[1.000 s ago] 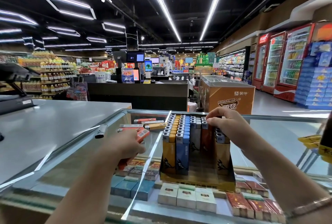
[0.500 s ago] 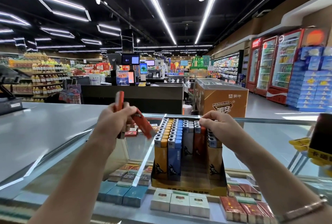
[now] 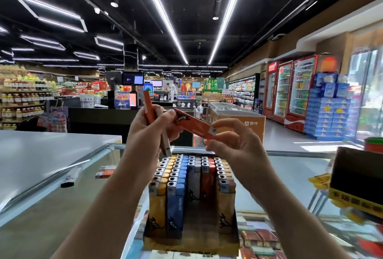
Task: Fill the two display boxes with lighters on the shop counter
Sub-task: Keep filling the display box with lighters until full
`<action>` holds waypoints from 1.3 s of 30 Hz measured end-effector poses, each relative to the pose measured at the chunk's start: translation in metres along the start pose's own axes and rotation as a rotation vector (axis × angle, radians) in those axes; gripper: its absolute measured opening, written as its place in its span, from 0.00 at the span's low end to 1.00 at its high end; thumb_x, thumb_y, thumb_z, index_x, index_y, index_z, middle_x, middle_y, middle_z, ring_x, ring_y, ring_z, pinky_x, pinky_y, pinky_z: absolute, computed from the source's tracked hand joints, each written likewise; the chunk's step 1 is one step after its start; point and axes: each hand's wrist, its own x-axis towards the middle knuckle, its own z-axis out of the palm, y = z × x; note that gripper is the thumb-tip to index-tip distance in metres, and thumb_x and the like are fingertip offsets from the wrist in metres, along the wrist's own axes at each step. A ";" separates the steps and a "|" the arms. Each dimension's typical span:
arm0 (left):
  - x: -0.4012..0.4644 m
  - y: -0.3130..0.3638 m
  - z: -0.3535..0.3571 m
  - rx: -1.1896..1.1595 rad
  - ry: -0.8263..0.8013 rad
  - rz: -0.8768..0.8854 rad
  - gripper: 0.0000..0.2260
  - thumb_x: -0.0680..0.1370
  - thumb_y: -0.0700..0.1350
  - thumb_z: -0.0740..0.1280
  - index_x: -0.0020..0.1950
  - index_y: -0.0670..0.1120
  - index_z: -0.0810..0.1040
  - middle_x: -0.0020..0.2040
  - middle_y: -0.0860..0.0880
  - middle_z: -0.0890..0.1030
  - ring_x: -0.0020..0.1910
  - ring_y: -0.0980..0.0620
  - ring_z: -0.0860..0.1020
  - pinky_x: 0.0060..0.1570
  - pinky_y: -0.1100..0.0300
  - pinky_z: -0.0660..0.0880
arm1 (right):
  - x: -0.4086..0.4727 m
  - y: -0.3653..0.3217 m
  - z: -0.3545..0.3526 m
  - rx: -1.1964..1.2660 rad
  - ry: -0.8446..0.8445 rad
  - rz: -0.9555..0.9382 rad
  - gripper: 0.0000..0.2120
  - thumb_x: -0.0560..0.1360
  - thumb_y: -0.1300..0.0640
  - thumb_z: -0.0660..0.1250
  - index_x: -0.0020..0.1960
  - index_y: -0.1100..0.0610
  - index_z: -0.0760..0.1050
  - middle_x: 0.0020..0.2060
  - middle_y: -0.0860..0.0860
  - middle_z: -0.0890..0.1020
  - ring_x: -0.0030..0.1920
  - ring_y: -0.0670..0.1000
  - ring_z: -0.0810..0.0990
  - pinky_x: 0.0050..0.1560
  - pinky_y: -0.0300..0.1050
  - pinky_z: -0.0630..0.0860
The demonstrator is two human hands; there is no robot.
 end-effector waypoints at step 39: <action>-0.006 -0.017 -0.012 0.127 -0.065 -0.234 0.10 0.70 0.51 0.66 0.46 0.46 0.79 0.33 0.52 0.83 0.33 0.58 0.81 0.29 0.68 0.75 | -0.007 0.008 0.013 -0.745 -0.202 -0.043 0.10 0.71 0.67 0.66 0.47 0.56 0.82 0.42 0.44 0.77 0.46 0.47 0.73 0.48 0.39 0.70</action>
